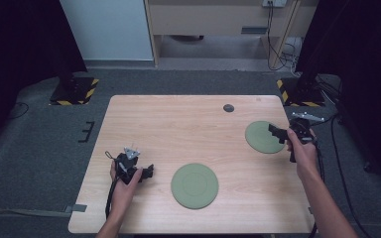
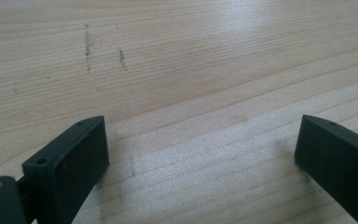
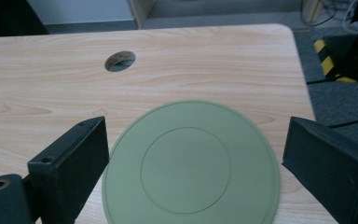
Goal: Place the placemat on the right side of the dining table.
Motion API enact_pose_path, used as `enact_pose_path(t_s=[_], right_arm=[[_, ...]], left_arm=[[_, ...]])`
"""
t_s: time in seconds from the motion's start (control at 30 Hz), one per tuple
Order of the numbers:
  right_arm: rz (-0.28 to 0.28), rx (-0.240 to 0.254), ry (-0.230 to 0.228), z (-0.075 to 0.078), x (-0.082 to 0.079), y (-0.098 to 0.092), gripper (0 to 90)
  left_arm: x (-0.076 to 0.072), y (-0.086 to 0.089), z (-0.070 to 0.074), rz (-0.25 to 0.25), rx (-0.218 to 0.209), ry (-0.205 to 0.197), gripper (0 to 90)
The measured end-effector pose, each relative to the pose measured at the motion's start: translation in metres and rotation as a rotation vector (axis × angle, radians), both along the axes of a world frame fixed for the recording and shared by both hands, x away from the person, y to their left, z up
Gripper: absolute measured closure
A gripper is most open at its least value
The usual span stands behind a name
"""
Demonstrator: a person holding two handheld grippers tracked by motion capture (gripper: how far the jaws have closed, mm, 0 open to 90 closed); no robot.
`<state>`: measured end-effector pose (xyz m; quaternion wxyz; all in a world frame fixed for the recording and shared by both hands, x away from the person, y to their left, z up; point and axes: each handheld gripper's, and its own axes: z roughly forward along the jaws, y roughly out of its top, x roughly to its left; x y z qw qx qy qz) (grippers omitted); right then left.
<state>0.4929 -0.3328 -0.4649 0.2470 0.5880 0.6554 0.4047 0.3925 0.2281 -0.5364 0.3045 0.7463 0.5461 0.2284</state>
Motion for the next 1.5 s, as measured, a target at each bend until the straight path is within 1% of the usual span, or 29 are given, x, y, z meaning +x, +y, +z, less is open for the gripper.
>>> enact_pose_path(t_s=[0.07, 0.33, 0.5, 0.63, 0.8, 0.93, 1.0, 1.1, 1.17, 1.2, 1.27, 1.5], right_arm=[[0.003, 0.007, -0.004, 0.001, -0.001, 0.001, 7.0], [0.02, 0.004, -0.009, 0.0, -0.009, 0.004, 6.8], [0.048, -0.012, -0.015, -0.001, -0.018, 0.008, 6.9], [0.068, -0.003, -0.014, -0.003, -0.026, 0.012, 6.9], [0.089, -0.011, -0.011, -0.005, -0.032, 0.017, 6.9], [0.096, -0.022, -0.006, -0.006, -0.035, 0.02, 6.9], [0.099, -0.018, -0.003, -0.007, -0.037, 0.021, 7.0], [0.109, -0.035, -0.005, -0.009, -0.04, 0.023, 7.5], [0.1, -0.049, -0.014, -0.009, -0.043, 0.023, 8.9], [0.094, -0.045, -0.018, -0.009, -0.044, 0.023, 9.0], [0.101, -0.04, -0.018, -0.009, -0.046, 0.023, 9.0], [0.129, -0.048, -0.025, -0.012, -0.057, 0.029, 9.1]], left_arm=[[0.0, 0.0, 0.0, 0.0, 0.0, 0.0, 2.4], [0.0, 0.0, 0.0, -0.003, 0.0, 0.001, 2.2], [0.0, 0.0, 0.0, -0.003, 0.0, 0.001, 2.2], [0.0, 0.0, 0.0, -0.003, -0.001, 0.001, 2.2], [0.0, 0.0, 0.0, -0.003, 0.0, 0.001, 2.2], [0.0, 0.0, 0.0, -0.003, 0.0, 0.001, 2.2], [0.0, 0.0, 0.0, -0.003, 0.0, 0.001, 2.2], [0.0, 0.0, 0.0, -0.004, 0.0, 0.002, 2.0], [0.0, -0.001, 0.0, -0.005, -0.001, 0.002, 2.0], [0.0, -0.001, 0.0, -0.006, -0.001, 0.002, 2.0], [0.0, -0.001, 0.0, -0.005, -0.001, 0.002, 1.9], [-0.001, -0.001, 0.0, -0.006, -0.001, 0.003, 1.9]])
